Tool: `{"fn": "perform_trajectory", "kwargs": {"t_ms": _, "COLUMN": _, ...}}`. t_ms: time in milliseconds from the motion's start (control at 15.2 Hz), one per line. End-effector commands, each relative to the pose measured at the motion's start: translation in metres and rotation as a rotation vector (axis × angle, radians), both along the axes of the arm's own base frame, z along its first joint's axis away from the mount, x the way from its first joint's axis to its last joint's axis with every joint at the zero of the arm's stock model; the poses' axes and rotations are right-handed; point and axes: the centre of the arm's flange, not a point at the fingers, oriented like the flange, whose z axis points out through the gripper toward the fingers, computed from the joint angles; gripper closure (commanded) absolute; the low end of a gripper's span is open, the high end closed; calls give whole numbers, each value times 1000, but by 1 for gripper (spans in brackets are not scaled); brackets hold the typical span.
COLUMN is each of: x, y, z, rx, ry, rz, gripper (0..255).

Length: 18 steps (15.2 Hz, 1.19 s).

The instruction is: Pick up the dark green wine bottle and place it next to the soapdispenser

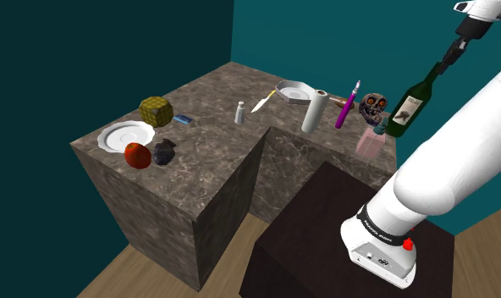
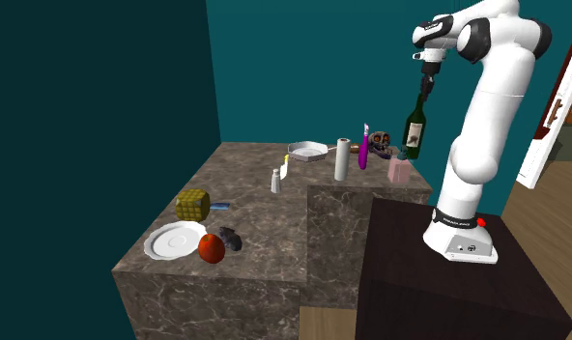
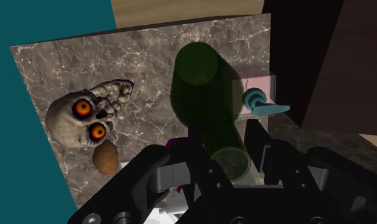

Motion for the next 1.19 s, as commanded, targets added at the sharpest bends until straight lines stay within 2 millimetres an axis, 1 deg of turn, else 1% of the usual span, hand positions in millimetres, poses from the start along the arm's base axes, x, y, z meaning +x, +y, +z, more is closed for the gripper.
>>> {"fn": "perform_trajectory", "kwargs": {"t_ms": 0, "x": -1, "y": 0, "z": -10, "rx": -1, "ry": 0, "rz": 0, "gripper": 255}}
{"fn": "perform_trajectory", "kwargs": {"t_ms": 990, "x": -1, "y": 0, "z": -91, "rx": -1, "ry": 0, "rz": 0, "gripper": 255}}
{"fn": "perform_trajectory", "kwargs": {"t_ms": 1122, "x": -1, "y": 0, "z": -91, "rx": -1, "ry": 0, "rz": 0, "gripper": 255}}
